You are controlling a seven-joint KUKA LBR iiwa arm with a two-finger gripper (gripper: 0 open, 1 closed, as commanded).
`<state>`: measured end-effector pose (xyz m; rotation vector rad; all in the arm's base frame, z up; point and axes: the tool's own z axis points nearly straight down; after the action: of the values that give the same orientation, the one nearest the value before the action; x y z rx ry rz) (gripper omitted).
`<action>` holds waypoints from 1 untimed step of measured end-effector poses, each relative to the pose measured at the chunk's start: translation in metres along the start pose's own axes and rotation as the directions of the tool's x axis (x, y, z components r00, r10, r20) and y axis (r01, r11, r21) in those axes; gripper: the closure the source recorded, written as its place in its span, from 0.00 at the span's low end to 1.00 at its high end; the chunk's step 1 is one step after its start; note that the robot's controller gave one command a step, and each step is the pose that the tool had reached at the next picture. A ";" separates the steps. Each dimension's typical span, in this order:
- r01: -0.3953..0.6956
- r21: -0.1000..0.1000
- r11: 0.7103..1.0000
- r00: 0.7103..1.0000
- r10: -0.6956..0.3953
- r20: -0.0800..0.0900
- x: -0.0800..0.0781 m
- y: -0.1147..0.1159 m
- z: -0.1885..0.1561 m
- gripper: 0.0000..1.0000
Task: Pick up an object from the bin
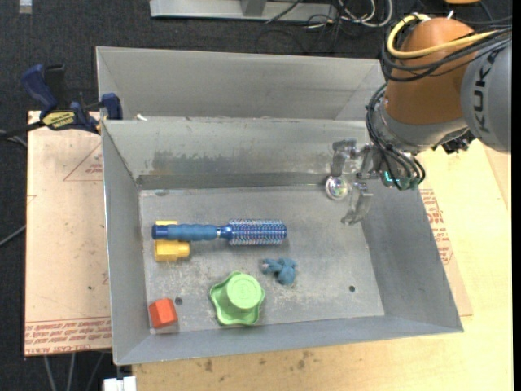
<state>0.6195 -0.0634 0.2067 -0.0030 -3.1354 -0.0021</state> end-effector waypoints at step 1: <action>0.184 -0.002 0.983 0.983 -0.184 0.003 0.003 0.100 0.067 0.00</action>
Offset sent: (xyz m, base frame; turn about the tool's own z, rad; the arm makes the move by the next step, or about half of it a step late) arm -0.0025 0.0948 -0.0638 -0.1776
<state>0.6162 0.0366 0.1399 0.2863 -3.1251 -0.0065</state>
